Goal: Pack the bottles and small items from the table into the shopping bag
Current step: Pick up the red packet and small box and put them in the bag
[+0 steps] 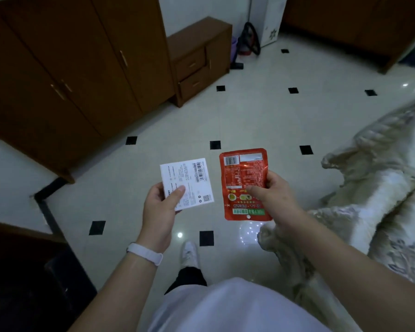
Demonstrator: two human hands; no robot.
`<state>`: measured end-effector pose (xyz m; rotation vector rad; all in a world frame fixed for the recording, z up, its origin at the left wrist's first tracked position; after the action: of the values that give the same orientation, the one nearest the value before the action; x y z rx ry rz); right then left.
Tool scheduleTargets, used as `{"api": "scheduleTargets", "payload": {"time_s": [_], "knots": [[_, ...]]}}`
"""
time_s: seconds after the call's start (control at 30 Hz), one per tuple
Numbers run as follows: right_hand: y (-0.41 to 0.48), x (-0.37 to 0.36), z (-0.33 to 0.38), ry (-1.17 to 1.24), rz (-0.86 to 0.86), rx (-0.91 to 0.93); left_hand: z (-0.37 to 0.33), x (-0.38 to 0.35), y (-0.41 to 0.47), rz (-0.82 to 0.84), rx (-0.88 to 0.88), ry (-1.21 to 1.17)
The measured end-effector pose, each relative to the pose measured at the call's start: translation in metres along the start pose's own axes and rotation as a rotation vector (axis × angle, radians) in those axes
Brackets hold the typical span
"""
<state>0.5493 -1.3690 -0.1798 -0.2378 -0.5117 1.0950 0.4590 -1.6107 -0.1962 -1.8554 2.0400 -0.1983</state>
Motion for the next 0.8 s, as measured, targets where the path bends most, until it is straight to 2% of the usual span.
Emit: {"api": "scheduleTargets", "payload": {"time_s": [0.33, 0.53, 0.8], "knots": [[0.087, -0.023, 0.097, -0.028, -0.256, 0.013, -0.066, -0.035, 0.182, 0.237, 0.054, 0.025], [0.124, 0.002, 0.11, -0.023, -0.375, -0.033, -0.077, -0.096, 0.234, 0.359, 0.095, 0.016], [0.224, 0.04, 0.103, 0.106, -0.448, -0.1, -0.081, -0.165, 0.313, 0.371, 0.127, 0.113]]}}
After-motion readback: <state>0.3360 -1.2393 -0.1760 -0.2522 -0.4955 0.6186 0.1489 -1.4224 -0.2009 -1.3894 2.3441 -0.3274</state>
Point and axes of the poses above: each hand's wrist, its own y-axis towards the middle knuckle, its own x-axis out of the back of the hand, z = x × y, the point moved 5 cm from there along y, towards the middle knuckle, and after that the axes turned 6 degrees about -y, right-handed, at the moved point
